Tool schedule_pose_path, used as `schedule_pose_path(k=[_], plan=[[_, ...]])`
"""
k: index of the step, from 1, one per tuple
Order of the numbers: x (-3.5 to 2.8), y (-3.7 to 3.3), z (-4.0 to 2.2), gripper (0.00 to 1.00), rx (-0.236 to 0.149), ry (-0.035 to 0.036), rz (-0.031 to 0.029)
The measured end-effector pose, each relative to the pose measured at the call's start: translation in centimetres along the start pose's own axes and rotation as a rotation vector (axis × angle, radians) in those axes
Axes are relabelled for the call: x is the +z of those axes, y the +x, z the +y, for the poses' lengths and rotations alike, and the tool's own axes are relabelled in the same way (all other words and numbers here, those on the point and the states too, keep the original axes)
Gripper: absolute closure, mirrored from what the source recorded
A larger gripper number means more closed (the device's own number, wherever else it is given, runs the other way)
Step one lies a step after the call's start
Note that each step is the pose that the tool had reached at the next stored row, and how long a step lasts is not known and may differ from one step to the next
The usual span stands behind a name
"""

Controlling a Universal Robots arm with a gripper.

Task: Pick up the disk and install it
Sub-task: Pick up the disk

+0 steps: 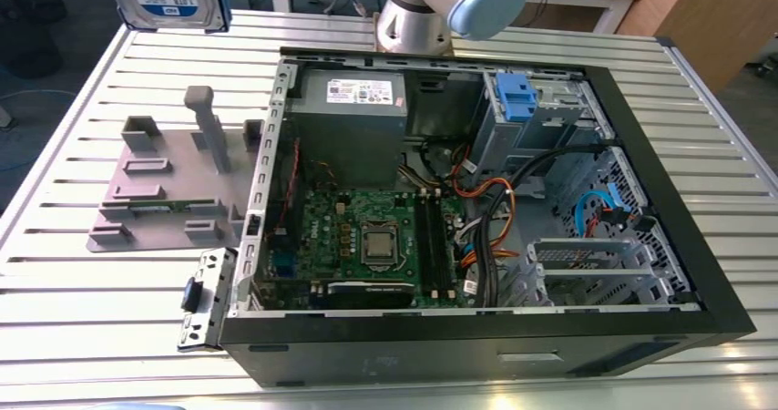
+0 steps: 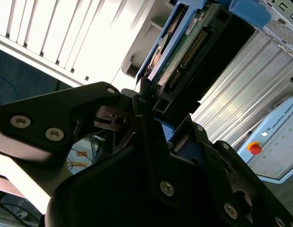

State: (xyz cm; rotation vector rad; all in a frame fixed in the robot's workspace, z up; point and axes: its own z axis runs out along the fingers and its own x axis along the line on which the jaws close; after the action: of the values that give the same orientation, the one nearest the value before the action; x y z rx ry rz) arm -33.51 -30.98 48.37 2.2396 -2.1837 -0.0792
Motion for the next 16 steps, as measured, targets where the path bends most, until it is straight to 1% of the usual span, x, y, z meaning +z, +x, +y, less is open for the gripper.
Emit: schedule_pose_path(k=[16], plan=[[-0.03,0.02,-0.72,0.63,0.0,0.0,0.0002]])
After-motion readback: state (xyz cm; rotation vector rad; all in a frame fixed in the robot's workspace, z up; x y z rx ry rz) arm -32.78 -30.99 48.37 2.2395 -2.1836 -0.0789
